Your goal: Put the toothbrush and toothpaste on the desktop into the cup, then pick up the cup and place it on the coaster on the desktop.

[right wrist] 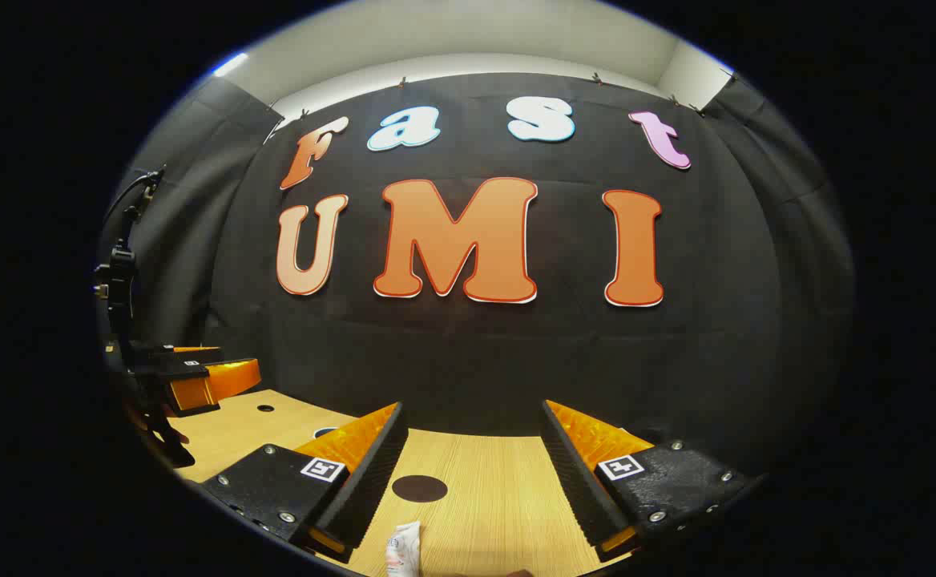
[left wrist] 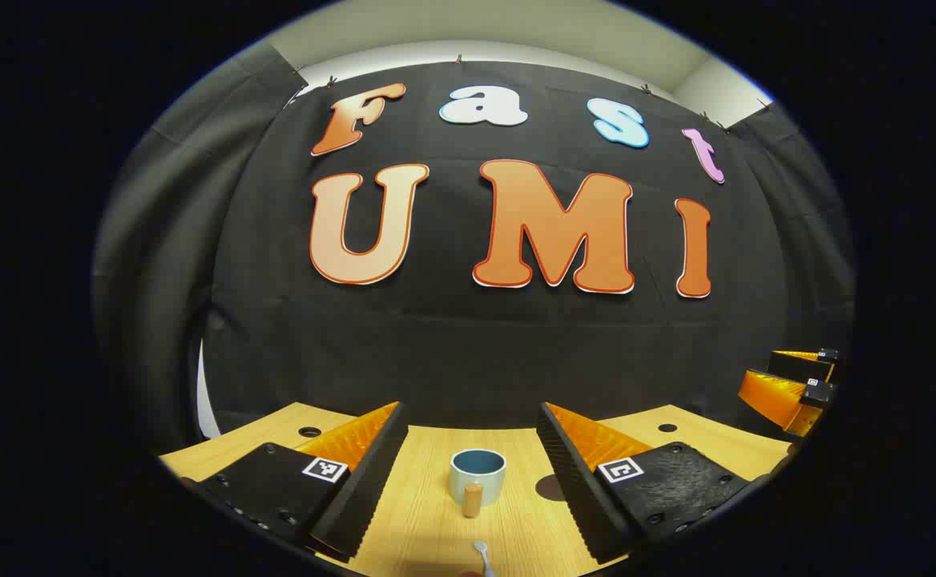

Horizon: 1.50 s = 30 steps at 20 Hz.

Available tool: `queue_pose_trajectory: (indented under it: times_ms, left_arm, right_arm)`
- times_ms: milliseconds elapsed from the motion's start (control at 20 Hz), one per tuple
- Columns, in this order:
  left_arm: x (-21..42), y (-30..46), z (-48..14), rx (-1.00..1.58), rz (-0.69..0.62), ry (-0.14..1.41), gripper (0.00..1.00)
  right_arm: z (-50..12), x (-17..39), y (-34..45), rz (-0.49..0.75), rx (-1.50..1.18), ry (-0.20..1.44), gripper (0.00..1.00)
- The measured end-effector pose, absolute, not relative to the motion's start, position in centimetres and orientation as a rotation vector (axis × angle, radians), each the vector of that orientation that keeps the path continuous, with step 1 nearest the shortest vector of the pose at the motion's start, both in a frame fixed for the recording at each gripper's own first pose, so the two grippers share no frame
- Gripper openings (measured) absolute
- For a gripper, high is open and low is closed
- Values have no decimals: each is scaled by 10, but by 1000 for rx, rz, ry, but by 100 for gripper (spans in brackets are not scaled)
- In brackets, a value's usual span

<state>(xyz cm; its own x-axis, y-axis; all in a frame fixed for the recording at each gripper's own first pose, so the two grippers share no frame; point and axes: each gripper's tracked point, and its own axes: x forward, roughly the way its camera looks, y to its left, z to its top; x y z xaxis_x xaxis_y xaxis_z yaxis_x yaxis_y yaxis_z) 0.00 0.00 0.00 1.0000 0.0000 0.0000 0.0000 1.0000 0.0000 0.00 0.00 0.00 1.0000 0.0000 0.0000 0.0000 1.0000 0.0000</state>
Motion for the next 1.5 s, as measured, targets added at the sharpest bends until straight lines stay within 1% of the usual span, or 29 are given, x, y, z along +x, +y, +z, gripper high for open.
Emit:
queue_pose_trajectory:
  times_ms: [100,150,450,500,550,600,650,1050,1200,1300,1500]
  left_arm:
    - [5,1,-2,-3,-1,5,100]
    - [4,4,-3,1,6,5,97]
    - [13,13,2,17,18,4,97]
    - [13,13,3,16,17,6,100]
    - [15,14,2,17,15,11,97]
    - [16,15,2,19,19,14,100]
    - [14,17,0,22,20,19,98]
    - [13,17,-5,22,22,45,98]
    - [12,12,-6,10,4,55,97]
    - [12,11,-14,5,1,83,98]
    - [11,15,-43,10,8,187,98]
  right_arm:
    - [-5,4,3,8,-4,16,99]
    - [-6,6,5,8,-7,21,99]
    - [-5,17,8,15,-13,21,99]
    - [-5,18,8,16,-13,23,99]
    - [-4,19,8,16,-14,22,99]
    - [-5,19,7,13,-18,22,99]
    - [-5,20,7,12,-24,22,99]
    - [-13,20,7,9,-46,45,99]
    - [-19,19,5,2,-49,66,99]
    - [-26,19,5,1,-47,91,99]
    - [-40,16,9,16,-33,135,99]
